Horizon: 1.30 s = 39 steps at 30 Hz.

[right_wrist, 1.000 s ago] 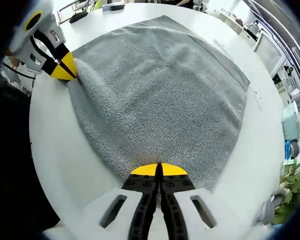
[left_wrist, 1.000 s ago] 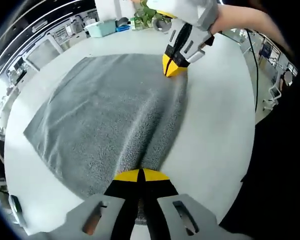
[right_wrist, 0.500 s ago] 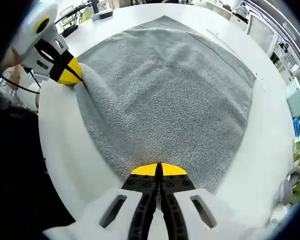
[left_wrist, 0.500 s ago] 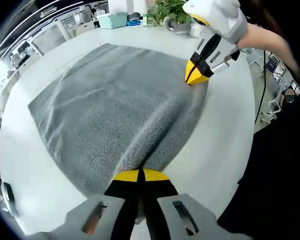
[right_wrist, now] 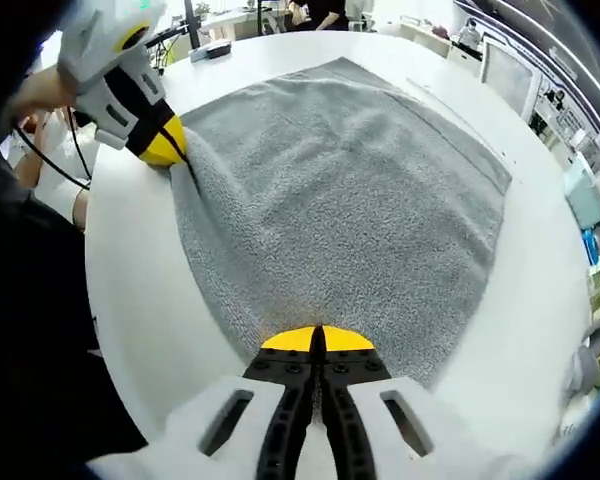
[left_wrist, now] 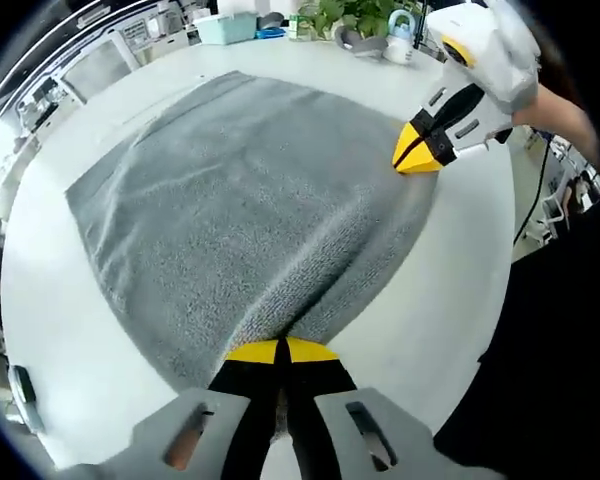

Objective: Fold the towel on the table until its edges align and the towel forms a compact rectangular stack.

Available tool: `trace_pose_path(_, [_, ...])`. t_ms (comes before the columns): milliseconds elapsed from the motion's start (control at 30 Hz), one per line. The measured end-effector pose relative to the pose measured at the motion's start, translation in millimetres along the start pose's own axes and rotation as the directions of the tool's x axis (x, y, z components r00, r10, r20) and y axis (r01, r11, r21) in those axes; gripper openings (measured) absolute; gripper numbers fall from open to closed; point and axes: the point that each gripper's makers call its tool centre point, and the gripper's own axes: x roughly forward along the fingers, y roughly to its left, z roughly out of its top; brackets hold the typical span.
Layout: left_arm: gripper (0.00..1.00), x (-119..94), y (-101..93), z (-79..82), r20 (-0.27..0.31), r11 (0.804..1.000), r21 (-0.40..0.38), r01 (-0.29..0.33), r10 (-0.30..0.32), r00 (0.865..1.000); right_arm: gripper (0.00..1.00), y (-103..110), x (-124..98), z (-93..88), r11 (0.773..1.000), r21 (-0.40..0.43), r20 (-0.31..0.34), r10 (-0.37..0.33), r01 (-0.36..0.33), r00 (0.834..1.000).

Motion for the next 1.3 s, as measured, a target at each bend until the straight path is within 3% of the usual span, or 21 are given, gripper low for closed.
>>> trace_pose_path(100, [0.01,-1,3.5,-3.7,-0.065,0.998,0.062,-0.031,0.035,0.997,0.00,6,1,1.0,1.000,-0.005,-0.001,0.009,-0.009,1.000])
trace_pose_path(300, [0.01,-1,3.9,-4.3,-0.069,0.999,0.041,-0.018,0.020,0.997,0.00,8,0,1.0,0.999,-0.049,-0.020,-0.019,0.018,1.000])
trace_pose_path(400, [0.01,-3,7.6,-10.0,-0.137,0.987,0.156,-0.047,0.069,0.988,0.00,11,1,2.0,0.999,-0.037,-0.023,-0.005,0.004,1.000])
trace_pose_path(600, [0.01,-3,7.1,-8.7,-0.133,0.990,0.138,-0.038,0.057,0.989,0.00,13,0,0.3,0.999,-0.037,-0.022,-0.009,0.008,1.000])
trace_pose_path(733, [0.01,-3,5.0,-9.8,-0.148,0.969,0.248,-0.006,0.044,0.988,0.00,14,0,0.3,0.998,-0.063,-0.018,-0.032,0.031,0.999])
trace_pose_path(800, [0.01,-3,5.6,-10.0,-0.152,0.978,0.210,-0.009,0.041,0.988,0.00,14,0,0.3,0.995,-0.086,-0.015,-0.048,0.046,0.999])
trace_pose_path(833, [0.01,-3,5.1,-10.1,-0.154,0.977,0.214,-0.003,0.037,0.987,0.00,14,0,0.7,0.992,-0.115,-0.011,-0.055,0.053,0.998])
trace_pose_path(1167, [0.01,-4,3.4,-11.3,-0.142,0.957,0.291,-0.005,0.049,0.989,0.00,15,-1,0.7,0.986,-0.124,0.045,-0.106,0.111,0.993])
trace_pose_path(1300, [0.01,-4,2.5,-12.1,-0.116,0.972,0.236,-0.007,0.036,0.993,0.00,19,-2,-0.7,0.984,-0.137,0.039,-0.106,0.110,0.994])
